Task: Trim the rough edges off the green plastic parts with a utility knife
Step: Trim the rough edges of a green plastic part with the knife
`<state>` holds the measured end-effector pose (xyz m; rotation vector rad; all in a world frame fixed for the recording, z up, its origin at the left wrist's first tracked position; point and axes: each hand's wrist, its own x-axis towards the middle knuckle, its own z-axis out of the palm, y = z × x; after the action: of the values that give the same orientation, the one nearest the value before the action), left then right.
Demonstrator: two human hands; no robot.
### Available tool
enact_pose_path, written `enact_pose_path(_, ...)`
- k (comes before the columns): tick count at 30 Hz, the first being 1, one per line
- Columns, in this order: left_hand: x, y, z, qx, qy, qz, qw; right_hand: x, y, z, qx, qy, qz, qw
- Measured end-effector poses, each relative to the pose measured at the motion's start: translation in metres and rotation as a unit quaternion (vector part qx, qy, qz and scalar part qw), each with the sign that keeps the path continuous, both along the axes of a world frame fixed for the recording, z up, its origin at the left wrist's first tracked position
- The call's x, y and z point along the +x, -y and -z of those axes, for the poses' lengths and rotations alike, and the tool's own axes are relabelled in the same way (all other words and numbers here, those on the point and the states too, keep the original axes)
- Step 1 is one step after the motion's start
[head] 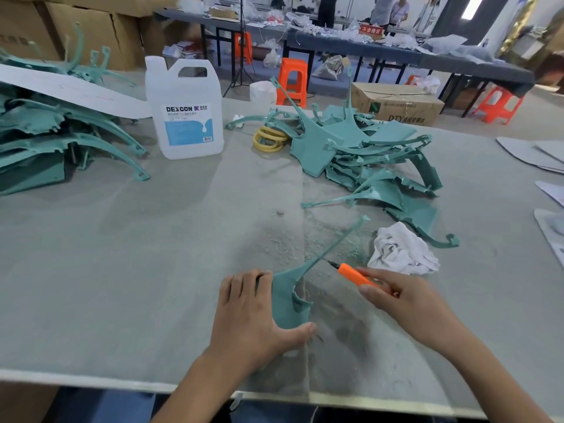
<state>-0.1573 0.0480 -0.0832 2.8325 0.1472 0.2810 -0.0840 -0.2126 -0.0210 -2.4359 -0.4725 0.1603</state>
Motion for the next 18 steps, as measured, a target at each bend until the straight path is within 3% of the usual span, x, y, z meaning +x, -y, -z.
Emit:
enact_pose_path(8, -0.001, -0.002, 0.001, -0.004, 0.001, 0.004, 1.0, 0.0, -0.001, -0.017, 0.056, 0.099, 0.095, 0.989)
enact_pose_path(12, -0.001, -0.001, -0.002, -0.013, -0.01, -0.003, 1.0, -0.002, -0.01, -0.014, 0.111, 0.077, 0.079, 0.988)
enact_pose_path(16, -0.002, -0.001, -0.006, -0.007, -0.041, 0.013, 0.999, 0.017, -0.026, -0.028, 0.275, 0.037, 0.15, 0.949)
enact_pose_path(18, -0.002, -0.003, -0.008, -0.008, -0.051, 0.016, 0.999, 0.029, -0.034, -0.032, 0.268, 0.046, 0.17, 0.947)
